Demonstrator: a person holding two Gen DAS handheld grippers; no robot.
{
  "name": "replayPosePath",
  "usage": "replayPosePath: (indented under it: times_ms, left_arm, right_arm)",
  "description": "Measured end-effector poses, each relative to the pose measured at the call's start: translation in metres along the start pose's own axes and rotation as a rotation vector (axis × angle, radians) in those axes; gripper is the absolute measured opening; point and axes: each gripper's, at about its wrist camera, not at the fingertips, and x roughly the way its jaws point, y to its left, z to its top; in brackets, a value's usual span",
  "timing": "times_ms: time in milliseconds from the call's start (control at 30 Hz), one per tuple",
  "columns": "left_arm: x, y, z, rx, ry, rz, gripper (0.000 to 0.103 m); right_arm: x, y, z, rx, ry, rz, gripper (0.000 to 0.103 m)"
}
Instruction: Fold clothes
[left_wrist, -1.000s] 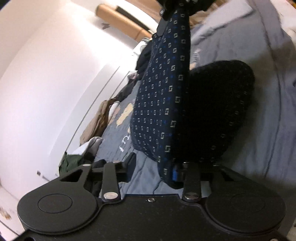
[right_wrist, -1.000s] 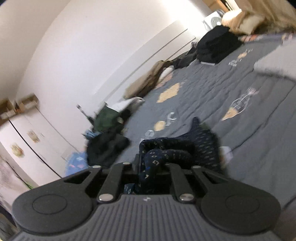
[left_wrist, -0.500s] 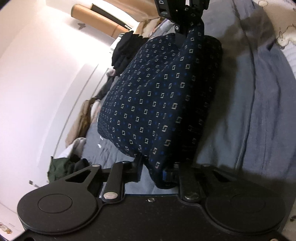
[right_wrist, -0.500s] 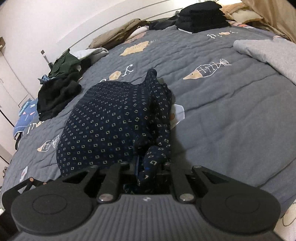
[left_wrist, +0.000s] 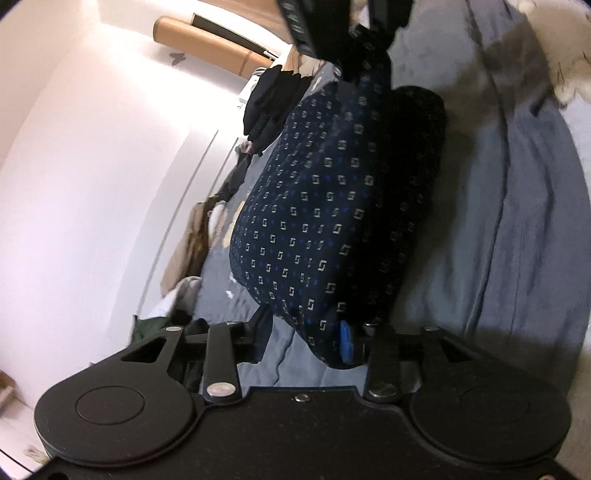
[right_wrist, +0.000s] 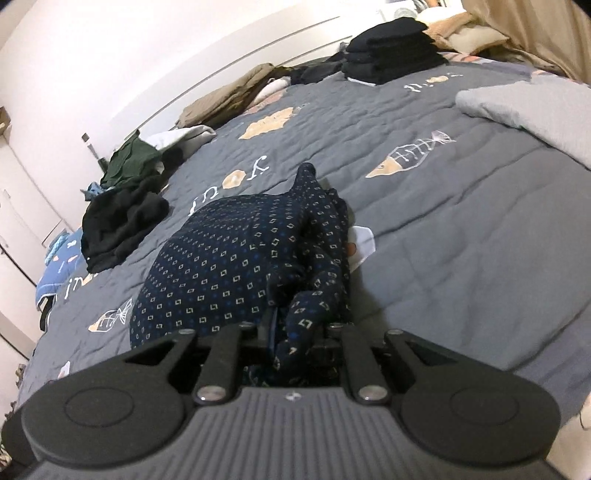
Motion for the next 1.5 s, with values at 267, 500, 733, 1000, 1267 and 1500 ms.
replayPosePath:
  times_ms: [267,500,733,1000,1267,1500]
  left_arm:
    - [-0.010,0.011,0.002,-0.070,0.031,-0.027,0.011]
    - [-0.020,0.001,-0.002,-0.043,0.038,0.002,0.016]
    - [-0.024,-0.002,-0.010,-0.059,0.046,0.005,0.038]
    - [-0.024,0.001,-0.002,-0.077,0.031,0.012,0.038]
    - [-0.018,0.004,0.013,-0.120,0.025,-0.001,0.038]
    - [-0.011,-0.001,0.017,-0.097,0.027,-0.012,0.041]
  right_arm:
    - [-0.004,0.007,-0.005,0.005,-0.023,-0.012,0.014]
    - [-0.004,0.007,-0.013,0.058,-0.026,-0.034,0.014]
    - [-0.012,0.006,-0.015,0.072,-0.034,-0.020,0.014]
    - [-0.014,0.001,-0.012,0.093,-0.021,0.013,0.014]
    - [-0.004,-0.009,-0.016,0.038,-0.006,0.030,0.015]
    - [0.011,0.000,-0.011,-0.029,0.056,0.013,0.016]
